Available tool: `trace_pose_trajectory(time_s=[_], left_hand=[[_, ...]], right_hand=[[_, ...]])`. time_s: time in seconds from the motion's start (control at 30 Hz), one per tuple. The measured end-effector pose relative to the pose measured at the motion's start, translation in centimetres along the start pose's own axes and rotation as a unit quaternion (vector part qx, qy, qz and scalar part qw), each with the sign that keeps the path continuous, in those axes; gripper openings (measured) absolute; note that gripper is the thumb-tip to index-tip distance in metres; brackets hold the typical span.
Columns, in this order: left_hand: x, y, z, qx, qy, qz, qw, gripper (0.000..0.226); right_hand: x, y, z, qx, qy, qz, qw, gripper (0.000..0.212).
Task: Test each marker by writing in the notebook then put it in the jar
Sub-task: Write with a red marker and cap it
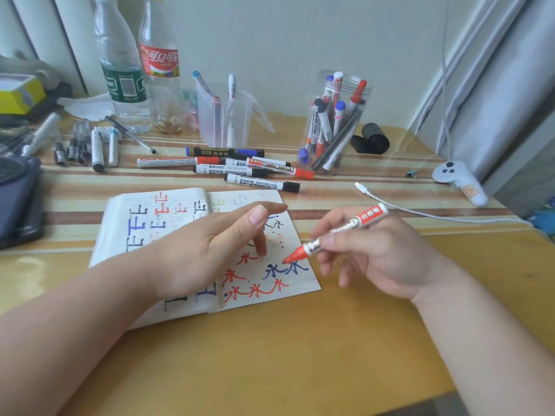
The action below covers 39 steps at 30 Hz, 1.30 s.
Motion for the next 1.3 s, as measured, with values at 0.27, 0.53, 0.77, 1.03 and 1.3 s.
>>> trace_pose_trajectory(time_s=[0.27,0.53,0.77,1.03,1.3], left_hand=[[1.6,0.4,-0.2,-0.013,0.028,0.032,0.999,0.046],[1.5,0.4,-0.1,-0.02,0.021,0.029,0.999,0.045],[1.7,0.3,-0.2,-0.019,0.021,0.038,0.999,0.043],[1.5,0.3,-0.2,-0.02,0.011,0.032,0.999,0.052],[1.3,0.4,-0.1,-0.033,0.004,0.032,0.999,0.057]], right_hand=[[3.0,0.3,-0.4,0.089,-0.055,0.001,0.995,0.007],[3.0,0.3,-0.8,0.068,-0.078,-0.14,0.985,0.008],[2.8,0.7,-0.7,0.084,-0.074,-0.171,0.979,0.009],[2.6,0.9,-0.7,0.1,-0.047,-0.169,0.979,0.01],[2.5,1.1,-0.6,0.079,-0.052,-0.151,0.984,0.01]])
Point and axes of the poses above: each hand's wrist, its own z-axis towards the middle knuckle, its own y-axis out of the palm, x = y × z, the point moved 2 cm from there along z, towards the middle knuckle, and after that the axes turned 10 degrees about z, right-handed, at the moved point
